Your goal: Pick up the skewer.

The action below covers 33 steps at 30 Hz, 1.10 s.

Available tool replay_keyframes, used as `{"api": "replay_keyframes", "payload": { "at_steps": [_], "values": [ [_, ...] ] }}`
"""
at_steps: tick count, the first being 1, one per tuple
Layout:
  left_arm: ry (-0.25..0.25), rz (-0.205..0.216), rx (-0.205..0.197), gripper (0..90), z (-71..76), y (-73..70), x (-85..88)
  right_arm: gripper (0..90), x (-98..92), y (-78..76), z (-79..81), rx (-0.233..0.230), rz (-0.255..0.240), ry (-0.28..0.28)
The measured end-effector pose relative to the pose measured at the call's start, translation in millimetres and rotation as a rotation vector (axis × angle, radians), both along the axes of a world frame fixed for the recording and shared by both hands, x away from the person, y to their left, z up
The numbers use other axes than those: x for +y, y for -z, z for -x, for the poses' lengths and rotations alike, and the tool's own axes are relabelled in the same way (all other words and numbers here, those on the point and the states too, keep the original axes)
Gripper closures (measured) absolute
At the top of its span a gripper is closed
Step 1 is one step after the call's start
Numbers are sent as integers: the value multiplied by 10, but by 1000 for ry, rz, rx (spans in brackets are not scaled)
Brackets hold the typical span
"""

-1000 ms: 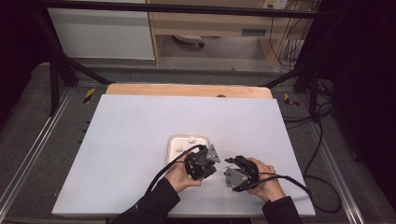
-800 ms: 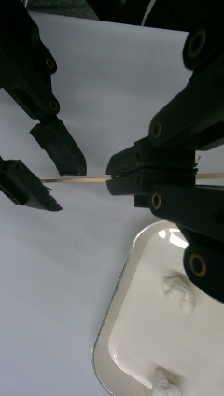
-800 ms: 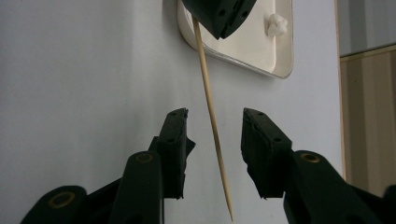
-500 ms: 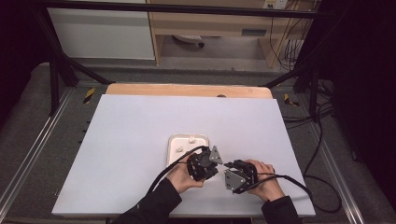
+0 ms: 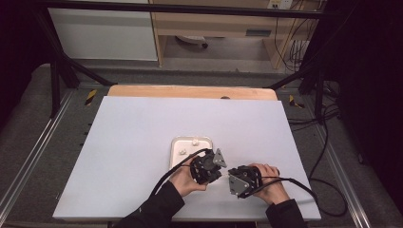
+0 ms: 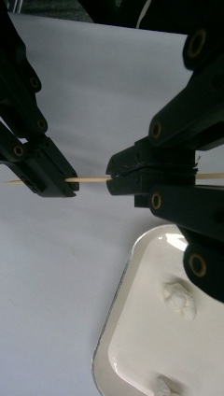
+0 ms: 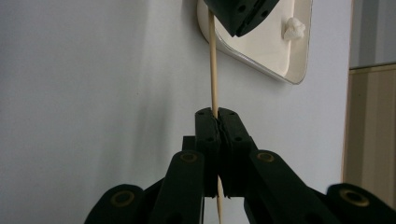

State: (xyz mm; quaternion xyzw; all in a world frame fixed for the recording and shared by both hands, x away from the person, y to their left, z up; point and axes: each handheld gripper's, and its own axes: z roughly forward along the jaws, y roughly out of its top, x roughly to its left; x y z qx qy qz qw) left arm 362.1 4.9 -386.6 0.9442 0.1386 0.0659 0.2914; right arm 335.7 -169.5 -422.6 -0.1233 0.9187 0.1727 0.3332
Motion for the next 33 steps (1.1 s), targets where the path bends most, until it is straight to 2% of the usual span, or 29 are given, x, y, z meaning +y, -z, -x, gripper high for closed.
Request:
{"api": "replay_keyframes", "payload": {
  "at_steps": [3,9,10,11,15,16,17,20,25,30,33],
  "values": [
    [-4,5,3,886,-6,-4,7,887,3,-3,0,-17,10,-12],
    [-12,29,25,873,-47,-16,42,891,4,-13,10,-20,16,-11],
    [-33,29,26,824,-61,-24,57,891,3,-16,10,-25,28,-10],
    [-33,29,26,775,-61,-24,57,891,3,-16,10,-25,28,-10],
    [-49,-24,41,663,-109,-33,99,891,-6,-28,8,-39,65,-9],
    [-45,-65,60,638,-127,-25,102,891,-6,-31,7,-41,70,-10],
    [-41,-84,63,621,-131,-20,100,891,-4,-31,7,-40,71,-10],
    [-34,-98,78,627,-136,2,94,891,7,-40,1,-50,84,-14],
    [-17,-139,85,720,-118,48,53,891,31,-68,1,-58,112,-21],
    [0,-158,87,776,-108,65,13,891,46,-76,2,-61,128,-38],
    [3,-163,88,796,-107,78,-13,891,49,-69,11,-55,136,-31]
  ]
}}
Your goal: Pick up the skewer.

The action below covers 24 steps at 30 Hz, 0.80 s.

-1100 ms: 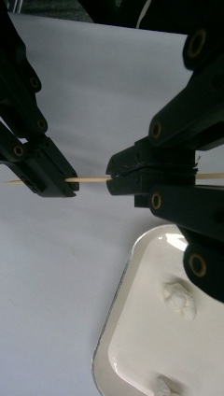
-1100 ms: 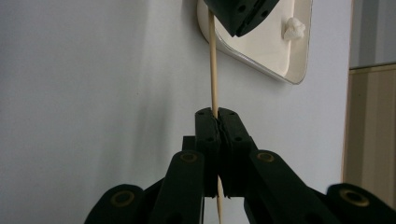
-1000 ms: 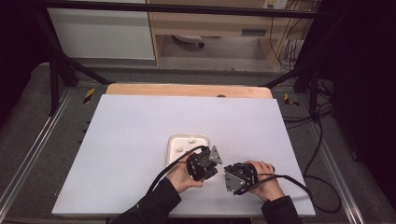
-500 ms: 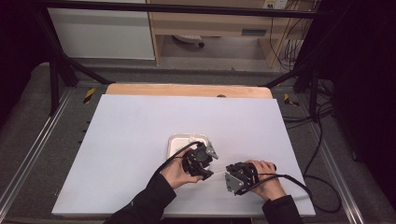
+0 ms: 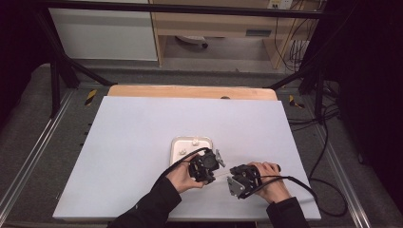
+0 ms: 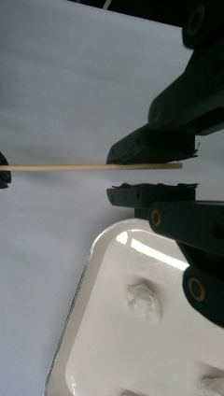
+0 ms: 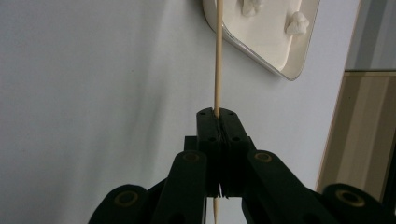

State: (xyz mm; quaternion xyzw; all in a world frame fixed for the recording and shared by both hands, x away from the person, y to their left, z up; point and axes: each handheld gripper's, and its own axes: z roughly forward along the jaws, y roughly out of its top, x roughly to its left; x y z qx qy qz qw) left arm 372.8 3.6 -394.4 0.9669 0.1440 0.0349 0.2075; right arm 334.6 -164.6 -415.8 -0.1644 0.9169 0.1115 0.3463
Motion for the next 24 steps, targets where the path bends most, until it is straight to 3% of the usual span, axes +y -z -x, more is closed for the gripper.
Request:
{"api": "replay_keyframes", "payload": {
  "at_steps": [10,17,23,24],
  "values": [
    [14,-41,-15,882,29,49,-68,891,8,10,4,-2,1,-6],
    [-3,-32,-33,887,42,52,-53,890,17,15,-10,-6,-6,-11],
    [-7,-20,-42,887,49,35,-37,871,10,-12,-12,0,-33,7],
    [-5,-22,-47,887,46,27,-32,832,0,-28,-13,9,-61,18]
  ]
}}
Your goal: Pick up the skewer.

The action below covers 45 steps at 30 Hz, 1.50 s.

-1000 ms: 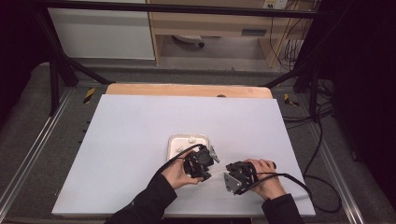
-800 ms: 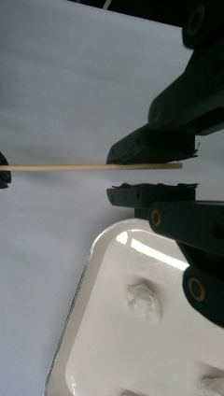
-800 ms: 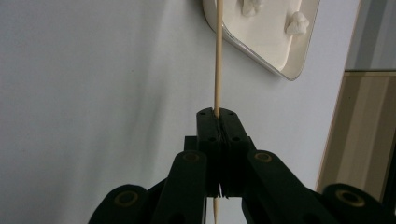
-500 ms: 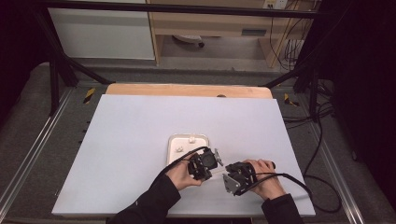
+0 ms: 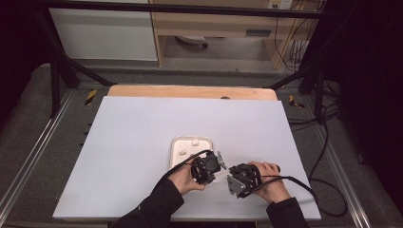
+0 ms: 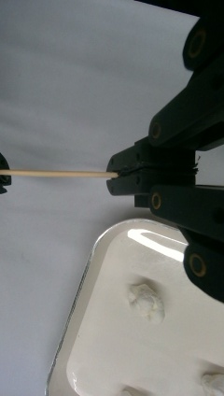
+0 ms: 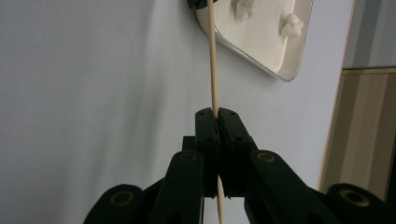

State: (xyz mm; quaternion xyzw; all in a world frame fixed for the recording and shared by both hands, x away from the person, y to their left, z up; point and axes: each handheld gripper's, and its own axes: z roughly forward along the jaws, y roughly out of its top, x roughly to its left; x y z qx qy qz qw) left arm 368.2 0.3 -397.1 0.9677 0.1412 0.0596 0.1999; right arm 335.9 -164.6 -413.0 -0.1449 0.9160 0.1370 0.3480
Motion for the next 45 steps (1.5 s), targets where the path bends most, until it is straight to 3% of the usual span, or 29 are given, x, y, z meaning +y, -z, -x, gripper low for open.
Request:
{"api": "replay_keyframes", "payload": {
  "at_steps": [4,7,8,9,10,11,12,13,14,15,19,20,27,38,45],
  "values": [
    [-19,15,-10,887,-16,-15,60,703,-37,-57,-4,45,-81,65],
    [-32,20,-12,887,-31,-19,115,603,-90,-93,-7,86,-173,149],
    [-32,20,-12,887,-31,-19,115,603,-90,-93,-7,86,-173,149],
    [-35,22,-10,887,-37,-21,135,534,-136,-120,-28,104,-236,205],
    [-39,24,-14,887,-42,-22,156,534,-136,-120,-28,104,-236,205],
    [-42,27,-14,887,-45,-21,177,494,-161,-133,-35,122,-269,242],
    [-50,34,-13,887,-44,-17,200,431,-214,-153,-60,153,-336,309],
    [-50,34,-14,887,-50,-18,227,431,-214,-153,-60,153,-336,309],
    [-57,38,-15,887,-53,-15,254,377,-269,-164,-76,184,-397,353],
    [-60,40,-13,887,-57,-13,282,377,-269,-164,-76,184,-397,353],
    [-82,60,-14,887,-54,1,396,269,-383,-144,-116,257,-504,462],
    [-89,67,-13,887,-54,4,426,269,-383,-144,-116,257,-504,462],
    [-129,121,-24,887,-50,-30,645,122,-495,-52,-159,349,-586,612],
    [-211,219,-51,887,-12,-77,1030,36,-588,54,-197,438,-661,717],
    [-272,283,-72,887,48,-67,1281,17,-617,92,-208,480,-704,748]
  ]
}}
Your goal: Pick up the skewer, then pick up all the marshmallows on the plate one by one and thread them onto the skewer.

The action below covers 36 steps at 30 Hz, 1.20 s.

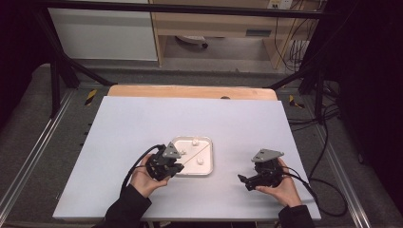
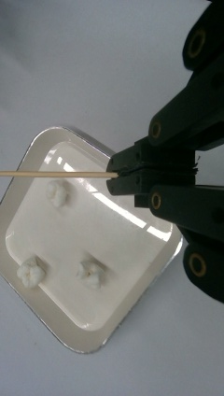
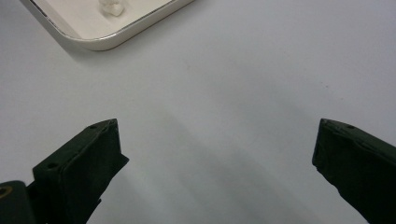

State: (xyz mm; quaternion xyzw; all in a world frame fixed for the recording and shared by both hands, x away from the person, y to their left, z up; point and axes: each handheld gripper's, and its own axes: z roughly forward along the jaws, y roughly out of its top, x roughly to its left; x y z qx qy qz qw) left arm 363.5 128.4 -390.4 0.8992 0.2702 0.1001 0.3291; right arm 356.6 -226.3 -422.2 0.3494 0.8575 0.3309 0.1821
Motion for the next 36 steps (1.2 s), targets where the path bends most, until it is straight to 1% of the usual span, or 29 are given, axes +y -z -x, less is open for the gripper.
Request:
{"api": "replay_keyframes", "payload": {
  "at_steps": [3,7,11,15,18,21,23,25,27,33,36],
  "values": [
    [-18,23,-8,887,24,1,102,17,9,-4,-2,14,-25,6],
    [-42,52,-23,887,63,19,219,17,19,-14,-2,20,-60,18],
    [-65,77,-26,886,97,47,322,16,31,-17,-9,22,-68,33],
    [-85,109,-34,886,136,68,429,10,57,-22,-14,33,-87,46],
    [-104,127,-42,886,166,91,506,9,82,-37,-18,33,-102,47],
    [-117,152,-44,886,194,114,579,8,116,-52,-28,35,-110,59],
    [-124,159,-47,886,209,133,618,8,147,-58,-34,39,-118,64],
    [-132,169,-48,886,220,150,657,8,184,-60,-45,36,-121,60],
    [-136,179,-46,886,229,166,694,8,223,-63,-54,42,-128,57],
    [-149,202,-60,886,278,183,771,8,330,-60,-96,50,-150,60],
    [-148,216,-68,886,295,185,799,8,389,-58,-121,53,-158,53]
  ]
}}
